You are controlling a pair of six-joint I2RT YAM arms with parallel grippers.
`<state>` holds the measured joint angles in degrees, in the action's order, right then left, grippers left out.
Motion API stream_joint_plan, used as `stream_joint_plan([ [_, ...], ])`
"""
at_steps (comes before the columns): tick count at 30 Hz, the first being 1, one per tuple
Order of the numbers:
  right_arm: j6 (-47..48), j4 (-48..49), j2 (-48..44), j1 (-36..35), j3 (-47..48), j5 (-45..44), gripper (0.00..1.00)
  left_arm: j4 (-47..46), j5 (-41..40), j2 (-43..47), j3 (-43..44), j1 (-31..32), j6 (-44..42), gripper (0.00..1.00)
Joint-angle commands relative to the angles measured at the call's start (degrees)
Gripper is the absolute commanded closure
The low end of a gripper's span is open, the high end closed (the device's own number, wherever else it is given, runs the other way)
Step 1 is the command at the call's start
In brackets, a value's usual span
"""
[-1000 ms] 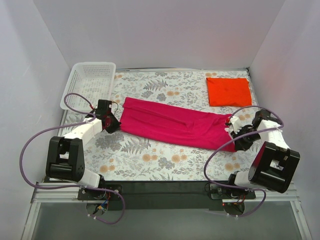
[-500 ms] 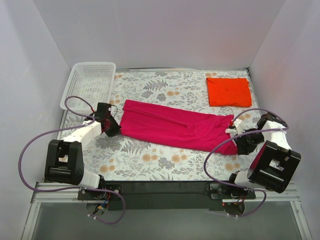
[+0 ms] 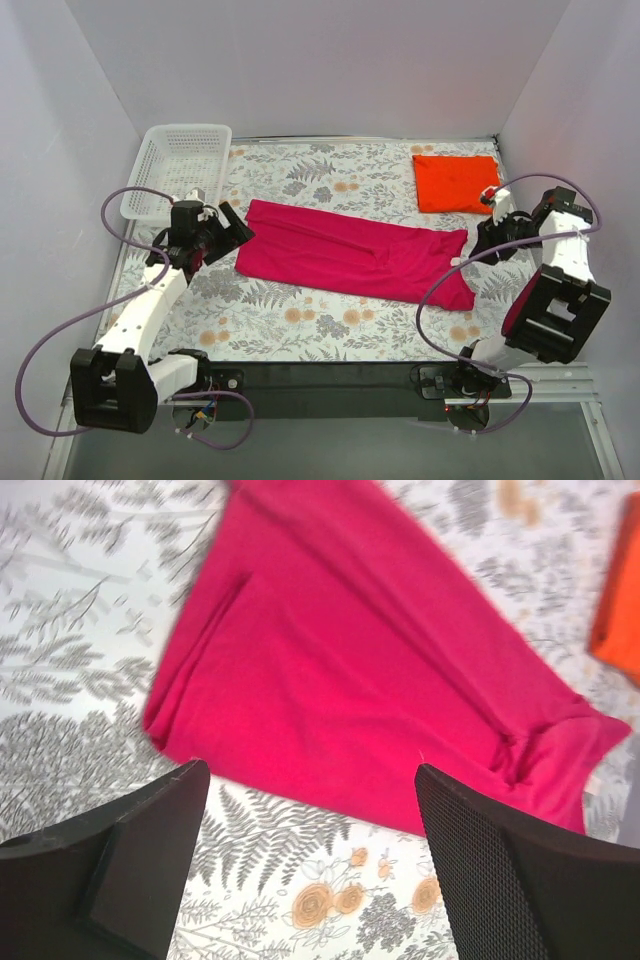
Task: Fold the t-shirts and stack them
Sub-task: Fold the tshirt
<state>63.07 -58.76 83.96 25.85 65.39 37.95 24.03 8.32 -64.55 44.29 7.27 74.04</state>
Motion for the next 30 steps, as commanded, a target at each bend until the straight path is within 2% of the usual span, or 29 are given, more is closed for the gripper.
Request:
stream_joint_plan([
  [1, -13.7, 7.6, 6.5, 0.1, 2.5, 10.7, 0.56, -6.1, 4.9, 4.1, -1.8, -0.2, -4.1, 0.22],
  [2, -19.8, 10.3, 7.5, 0.1, 2.4, 10.8, 0.57, -6.6, 5.3, 4.3, -2.3, -0.2, -4.8, 0.21],
  [5, -28.1, 18.2, 10.6, -0.4, 2.3, 7.2, 0.57, -7.2, 6.1, 3.6, -2.9, -0.2, -5.9, 0.21],
  [11, -38.6, 28.0, 16.4, -0.5, 3.3, 1.9, 0.54, -8.5, 6.4, 2.2, -4.9, -0.2, -6.7, 0.21],
  [12, -41.0, 29.6, 17.3, -0.7, 4.0, 1.3, 0.50, -8.8, 6.4, 2.3, -5.4, -0.2, -6.7, 0.21],
  [16, -43.6, 30.3, 23.0, -1.2, 6.3, 0.5, 0.48, -9.1, 6.5, 2.3, -5.9, -0.2, -6.9, 0.22],
  [23, -44.9, 33.6, 26.2, -1.9, 6.1, -2.2, 0.47, -9.5, 7.2, 1.6, -6.1, -0.2, -6.7, 0.22],
  [27, -45.3, 33.7, 28.8, -2.0, 6.6, -1.9, 0.52, -9.5, 7.0, 1.4, -6.2, -0.2, -6.7, 0.22],
  [30, -45.5, 33.8, 29.9, -2.0, 6.9, -2.0, 0.67, -9.7, 7.1, 0.7, -6.1, -0.2, -6.6, 0.22],
])
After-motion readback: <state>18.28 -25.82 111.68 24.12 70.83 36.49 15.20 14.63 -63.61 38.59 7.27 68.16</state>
